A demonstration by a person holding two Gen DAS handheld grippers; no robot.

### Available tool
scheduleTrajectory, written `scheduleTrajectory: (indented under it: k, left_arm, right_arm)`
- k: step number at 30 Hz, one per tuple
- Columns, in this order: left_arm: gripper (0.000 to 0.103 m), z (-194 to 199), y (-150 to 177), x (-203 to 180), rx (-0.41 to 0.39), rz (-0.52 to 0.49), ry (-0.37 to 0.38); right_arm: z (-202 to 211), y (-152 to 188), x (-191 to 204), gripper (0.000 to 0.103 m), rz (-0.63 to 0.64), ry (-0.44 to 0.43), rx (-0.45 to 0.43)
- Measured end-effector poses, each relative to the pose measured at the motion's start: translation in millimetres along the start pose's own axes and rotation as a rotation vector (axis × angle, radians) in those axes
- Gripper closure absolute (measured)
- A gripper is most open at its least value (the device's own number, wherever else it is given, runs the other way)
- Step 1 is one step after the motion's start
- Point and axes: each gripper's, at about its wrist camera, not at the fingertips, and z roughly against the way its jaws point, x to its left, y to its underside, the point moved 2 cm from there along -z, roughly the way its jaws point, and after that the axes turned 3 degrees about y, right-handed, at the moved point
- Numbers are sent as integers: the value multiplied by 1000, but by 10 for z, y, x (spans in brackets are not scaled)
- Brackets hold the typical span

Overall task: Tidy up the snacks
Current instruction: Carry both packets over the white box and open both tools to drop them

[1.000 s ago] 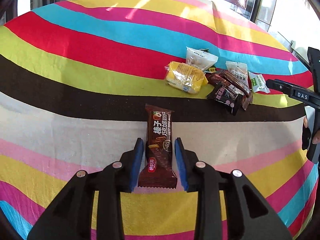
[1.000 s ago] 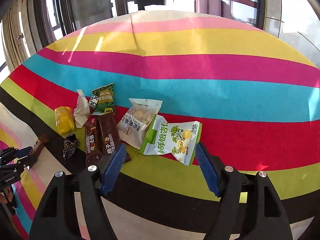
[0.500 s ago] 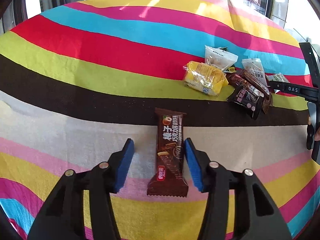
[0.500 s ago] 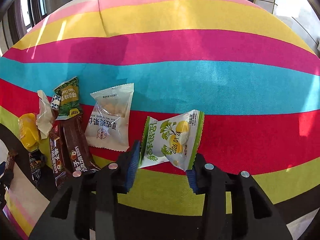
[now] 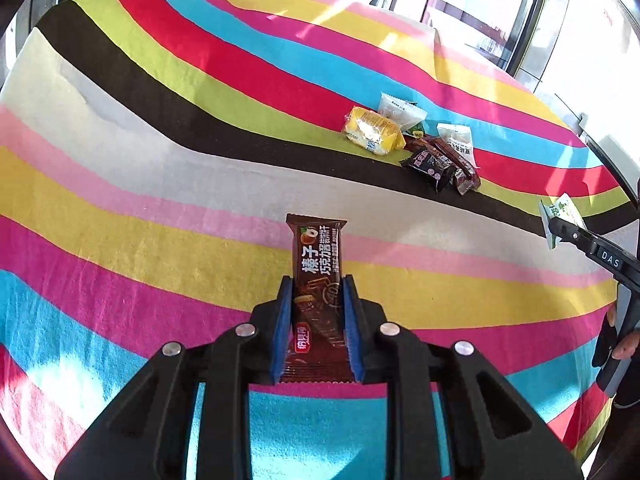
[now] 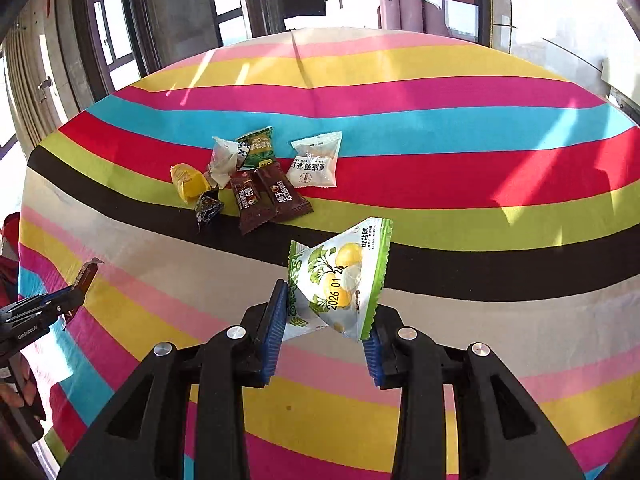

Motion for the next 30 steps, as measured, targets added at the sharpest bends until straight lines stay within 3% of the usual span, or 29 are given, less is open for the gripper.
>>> scheduleTrajectory:
  k: [8,16,23,30]
  left_arm:
    - [79,238,303,-36,4,-7,-18]
    - [79,476,584,-36,-8,-20,-42]
    - [79,702,822,11,-19,-44,-110]
    - [79,952,1017,191,-34,-16,-145]
  right_arm:
    - [257,329,394,68,-1,-95,9]
    - [446,611,862,68,73,-178,23]
    - [575,884,1357,68,159,-270,47]
    - [751,1063,1825,68,256,-340,48]
